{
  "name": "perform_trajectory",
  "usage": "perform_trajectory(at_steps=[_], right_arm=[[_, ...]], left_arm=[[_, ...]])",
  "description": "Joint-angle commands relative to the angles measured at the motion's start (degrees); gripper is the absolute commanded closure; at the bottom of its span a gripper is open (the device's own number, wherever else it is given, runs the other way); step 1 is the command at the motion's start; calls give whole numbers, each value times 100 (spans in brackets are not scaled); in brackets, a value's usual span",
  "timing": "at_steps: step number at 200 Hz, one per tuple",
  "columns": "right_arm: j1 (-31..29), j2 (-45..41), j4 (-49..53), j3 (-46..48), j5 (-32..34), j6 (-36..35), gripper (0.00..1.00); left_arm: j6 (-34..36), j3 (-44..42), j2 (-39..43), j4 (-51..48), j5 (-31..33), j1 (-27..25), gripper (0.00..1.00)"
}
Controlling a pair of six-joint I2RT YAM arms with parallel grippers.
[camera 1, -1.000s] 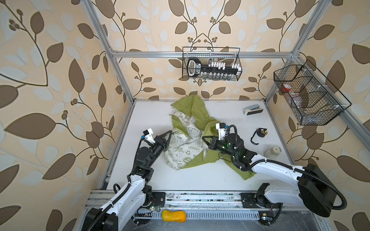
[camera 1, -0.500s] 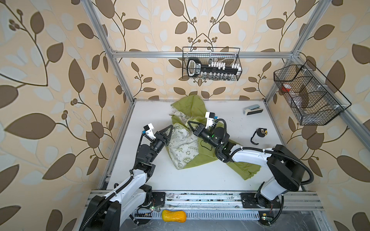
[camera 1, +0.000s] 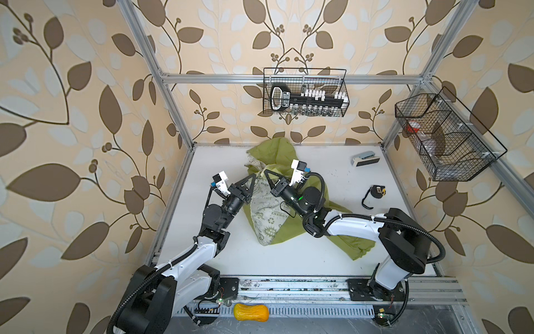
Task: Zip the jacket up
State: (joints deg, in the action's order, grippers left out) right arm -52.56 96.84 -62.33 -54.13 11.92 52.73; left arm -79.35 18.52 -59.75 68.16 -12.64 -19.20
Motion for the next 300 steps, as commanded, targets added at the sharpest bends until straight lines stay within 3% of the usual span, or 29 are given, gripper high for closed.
perform_trajectory(at_steps=[1,40,107,153,300], right_arm=[[-29,-94,-854,-19,481,-302,100],[-34,-213,-1146,-16,805,-367,100],[8,-445,-940,-187,676,-412,100],[105,-425,-977,-393,235,-397,100],[93,-341,-950,-536,302,-399,100]], left_arm=[[95,254,-222,1262,420,-49,100],[170,826,-541,1340,217,-92,100],[39,1749,-992,1338,-560,-110,100],[39,1852,-1101,1335,-783,-132,100],[-15,1760,-1126,1340,-922,-155,100]])
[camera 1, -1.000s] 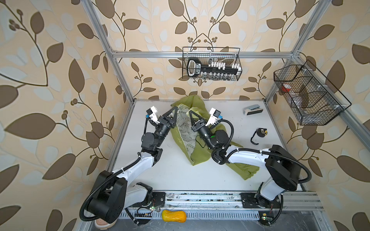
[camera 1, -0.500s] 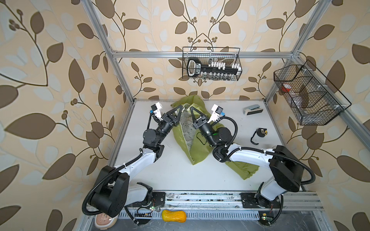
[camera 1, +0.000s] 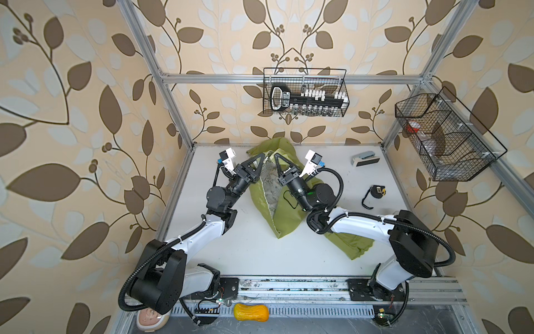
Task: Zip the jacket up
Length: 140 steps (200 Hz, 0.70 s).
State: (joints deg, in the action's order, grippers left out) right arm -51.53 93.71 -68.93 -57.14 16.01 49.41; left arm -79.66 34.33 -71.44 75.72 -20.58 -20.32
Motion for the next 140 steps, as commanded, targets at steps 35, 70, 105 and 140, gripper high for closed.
perform_trajectory(at_steps=[35,70,105,140], right_arm=[[-10,-28,-240,-253,-116,-72,100],[-12,-11,-197,-253,-96,5,100],[-23,-29,-45,-274,-81,35,100],[-33,-7,107,-365,-144,0,100]], left_arm=[[-3,176,27,582,-131,-44,100],[-16,193,23,579,-148,-43,100],[-28,179,25,582,-147,-47,100],[-40,162,16,581,-166,-44,100]])
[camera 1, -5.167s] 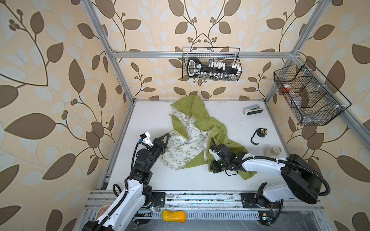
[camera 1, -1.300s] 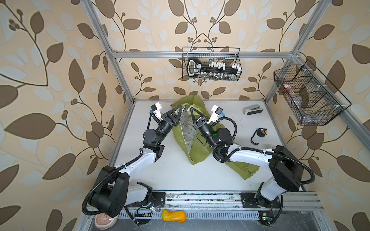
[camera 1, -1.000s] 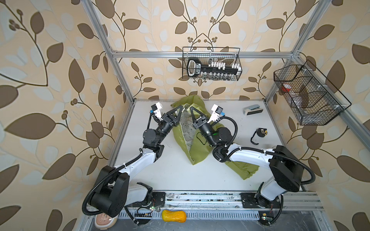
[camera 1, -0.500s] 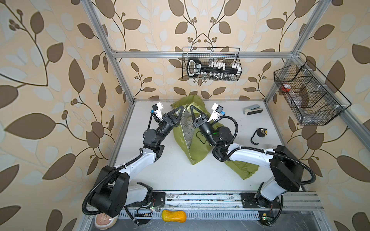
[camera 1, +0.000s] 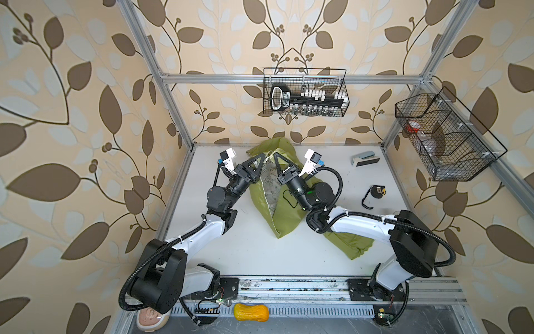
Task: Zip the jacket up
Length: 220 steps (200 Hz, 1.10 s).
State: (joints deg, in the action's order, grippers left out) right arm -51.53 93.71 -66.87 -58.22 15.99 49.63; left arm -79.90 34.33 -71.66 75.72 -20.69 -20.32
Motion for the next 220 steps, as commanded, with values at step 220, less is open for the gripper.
perform_trajectory(at_steps=[220], right_arm=[[2,-150,78,-159,93,-5,100]], left_arm=[[-62,128,3,577,-111,-46,100]])
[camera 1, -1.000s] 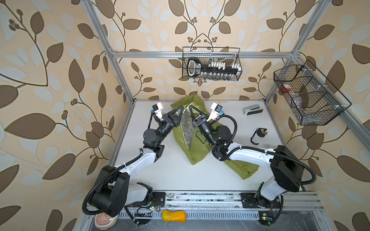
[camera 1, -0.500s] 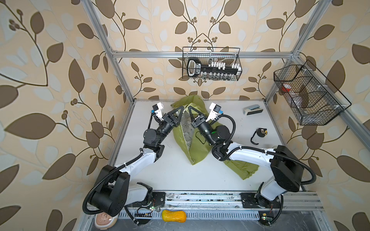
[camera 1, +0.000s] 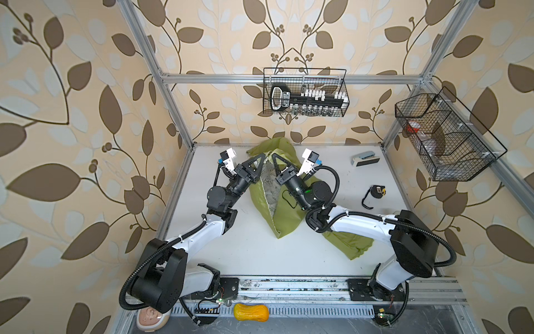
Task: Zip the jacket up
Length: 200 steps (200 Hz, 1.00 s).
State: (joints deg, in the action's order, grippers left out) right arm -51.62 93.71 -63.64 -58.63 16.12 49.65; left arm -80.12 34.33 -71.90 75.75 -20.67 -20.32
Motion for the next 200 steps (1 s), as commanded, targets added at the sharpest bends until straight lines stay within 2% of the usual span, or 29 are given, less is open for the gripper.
perform_trajectory(at_steps=[1,200], right_arm=[[11,-151,-246,-120,82,-3,100],[20,-50,-180,-189,-196,84,100]], left_arm=[[-40,132,27,578,-113,-49,100],[-162,11,0,578,-104,-51,100]])
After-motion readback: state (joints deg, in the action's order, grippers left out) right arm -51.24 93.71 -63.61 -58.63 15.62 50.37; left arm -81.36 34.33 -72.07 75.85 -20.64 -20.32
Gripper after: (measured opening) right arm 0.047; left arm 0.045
